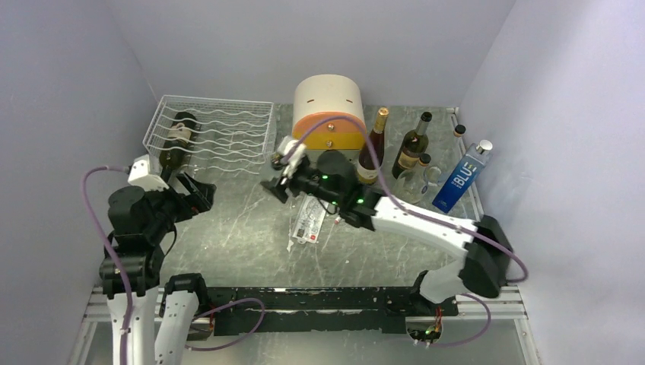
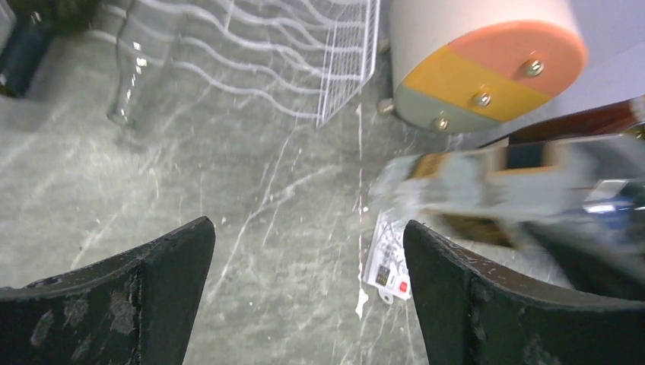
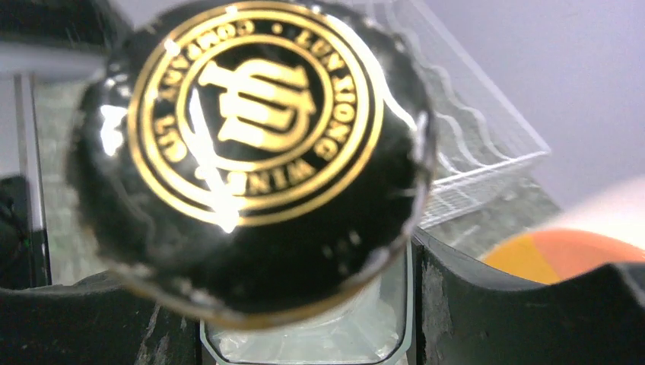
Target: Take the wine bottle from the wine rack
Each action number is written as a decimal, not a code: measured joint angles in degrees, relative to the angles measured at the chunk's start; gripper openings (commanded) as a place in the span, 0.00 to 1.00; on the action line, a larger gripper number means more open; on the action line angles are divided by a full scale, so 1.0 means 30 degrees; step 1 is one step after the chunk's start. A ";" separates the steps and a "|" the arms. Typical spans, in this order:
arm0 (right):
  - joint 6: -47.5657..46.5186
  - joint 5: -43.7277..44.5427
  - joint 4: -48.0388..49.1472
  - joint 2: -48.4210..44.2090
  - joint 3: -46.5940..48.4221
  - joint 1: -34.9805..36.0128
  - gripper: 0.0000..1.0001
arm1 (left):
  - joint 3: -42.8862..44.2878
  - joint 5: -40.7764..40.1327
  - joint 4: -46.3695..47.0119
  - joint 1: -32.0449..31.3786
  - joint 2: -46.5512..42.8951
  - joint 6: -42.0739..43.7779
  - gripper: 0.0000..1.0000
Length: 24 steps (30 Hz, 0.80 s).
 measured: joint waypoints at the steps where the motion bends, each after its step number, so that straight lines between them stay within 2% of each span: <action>1: 0.0350 0.0401 -0.0175 -0.0954 -0.0226 -0.0182 0.00 | -0.0627 0.0000 0.0007 0.0000 -0.0087 -0.0153 0.96; 6: 0.2157 0.2339 -0.1938 -0.4736 -0.1086 -0.1086 0.00 | -0.2455 0.0015 0.0386 0.0000 -0.0240 -0.0707 0.94; 10: 0.3672 0.4881 -0.4823 -0.6586 -0.1661 -0.1668 0.00 | -0.3075 0.0022 0.0962 0.0000 -0.0015 -0.0889 0.92; 17: 0.6375 0.9894 -0.8845 -0.8429 -0.4386 -0.2783 0.00 | -0.3126 0.0022 0.1610 0.0000 0.0772 -0.1035 0.90; 24: 0.7898 1.2874 -0.9617 -0.8553 -0.5799 -0.3905 0.00 | -0.3133 0.0015 0.1785 0.0000 0.0525 -0.1100 0.91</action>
